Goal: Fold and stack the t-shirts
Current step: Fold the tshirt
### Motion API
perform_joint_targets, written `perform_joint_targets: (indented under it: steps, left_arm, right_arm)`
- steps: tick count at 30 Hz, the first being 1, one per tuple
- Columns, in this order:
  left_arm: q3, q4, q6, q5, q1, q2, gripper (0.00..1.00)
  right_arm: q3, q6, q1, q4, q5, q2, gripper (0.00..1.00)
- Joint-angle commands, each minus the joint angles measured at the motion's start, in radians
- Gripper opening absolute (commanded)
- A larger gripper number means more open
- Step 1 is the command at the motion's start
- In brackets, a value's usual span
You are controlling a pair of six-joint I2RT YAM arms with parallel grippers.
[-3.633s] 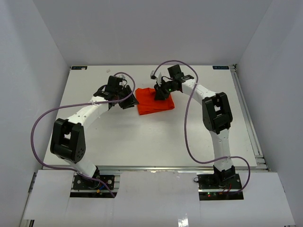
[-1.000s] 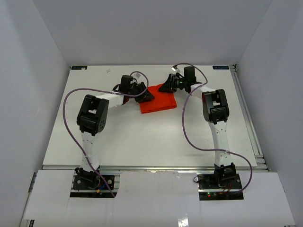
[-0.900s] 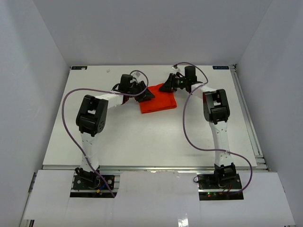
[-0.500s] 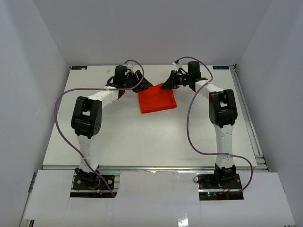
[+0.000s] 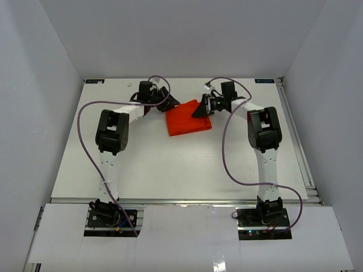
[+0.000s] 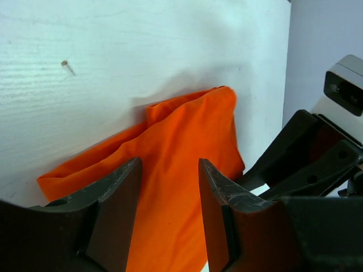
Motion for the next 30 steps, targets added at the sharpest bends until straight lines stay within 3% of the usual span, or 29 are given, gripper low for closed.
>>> perform_joint_targets:
  steps: [1, 14, 21, 30]
  left_arm:
    - [0.009, 0.027, -0.021, 0.049, -0.003, -0.009, 0.55]
    - [-0.013, 0.050, -0.041, 0.026, 0.027, 0.043, 0.55]
    - [0.004, 0.047, -0.040, 0.015, 0.038, 0.046, 0.55]
    - [0.072, 0.000, 0.040, -0.025, 0.075, -0.096, 0.58]
  right_arm:
    - [-0.026, -0.043, -0.003, -0.036, 0.011, 0.012, 0.31]
    - [-0.112, -0.078, -0.043, -0.068, 0.045, 0.035, 0.31]
    - [-0.083, -0.127, -0.048, -0.077, -0.030, -0.003, 0.31]
    - [0.110, -0.418, -0.075, -0.364, 0.031, -0.127, 0.33]
